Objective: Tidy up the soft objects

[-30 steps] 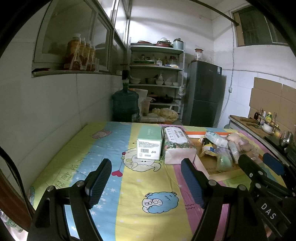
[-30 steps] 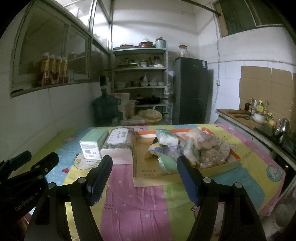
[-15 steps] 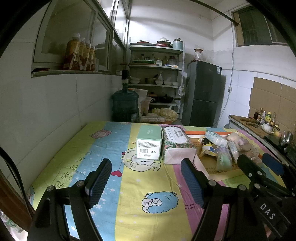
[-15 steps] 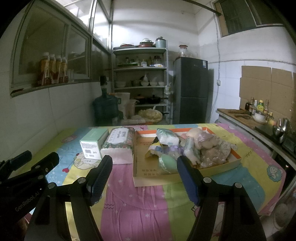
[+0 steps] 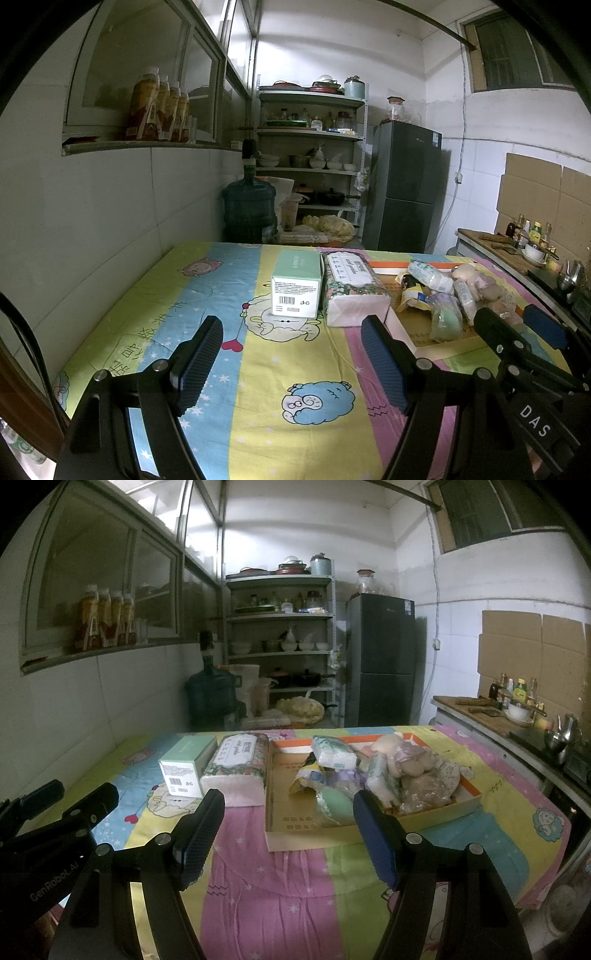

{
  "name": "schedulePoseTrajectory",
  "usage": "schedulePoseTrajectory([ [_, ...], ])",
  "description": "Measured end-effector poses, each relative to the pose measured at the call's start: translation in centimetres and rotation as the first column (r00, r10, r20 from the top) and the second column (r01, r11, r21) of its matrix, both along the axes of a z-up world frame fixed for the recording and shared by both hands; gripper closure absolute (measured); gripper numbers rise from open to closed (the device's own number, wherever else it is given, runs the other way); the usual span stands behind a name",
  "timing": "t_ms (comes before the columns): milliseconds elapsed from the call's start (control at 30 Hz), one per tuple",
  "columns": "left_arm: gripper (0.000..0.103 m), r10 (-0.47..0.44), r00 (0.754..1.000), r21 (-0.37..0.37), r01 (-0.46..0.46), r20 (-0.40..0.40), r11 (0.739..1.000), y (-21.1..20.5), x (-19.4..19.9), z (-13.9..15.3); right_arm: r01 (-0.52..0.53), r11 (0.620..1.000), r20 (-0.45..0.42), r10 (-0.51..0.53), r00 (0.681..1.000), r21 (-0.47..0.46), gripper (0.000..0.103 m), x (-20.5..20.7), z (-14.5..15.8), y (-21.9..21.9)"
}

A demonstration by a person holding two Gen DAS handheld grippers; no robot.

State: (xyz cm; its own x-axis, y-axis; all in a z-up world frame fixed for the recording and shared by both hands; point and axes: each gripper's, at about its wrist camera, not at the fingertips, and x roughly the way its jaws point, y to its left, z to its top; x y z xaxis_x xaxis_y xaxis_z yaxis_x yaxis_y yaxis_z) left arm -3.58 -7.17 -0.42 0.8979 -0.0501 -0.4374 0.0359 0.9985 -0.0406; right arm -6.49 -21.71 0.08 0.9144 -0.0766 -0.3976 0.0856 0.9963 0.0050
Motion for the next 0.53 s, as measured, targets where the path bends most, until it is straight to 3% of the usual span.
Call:
schedulePoseTrajectory([
  [533, 0.026, -0.003, 1.0, -0.009, 0.003, 0.011, 1.0, -0.37, 0.0, 0.01, 0.0, 1.0, -0.001, 0.0, 1.0, 0.003, 0.029, 0.03, -0.01, -0.04],
])
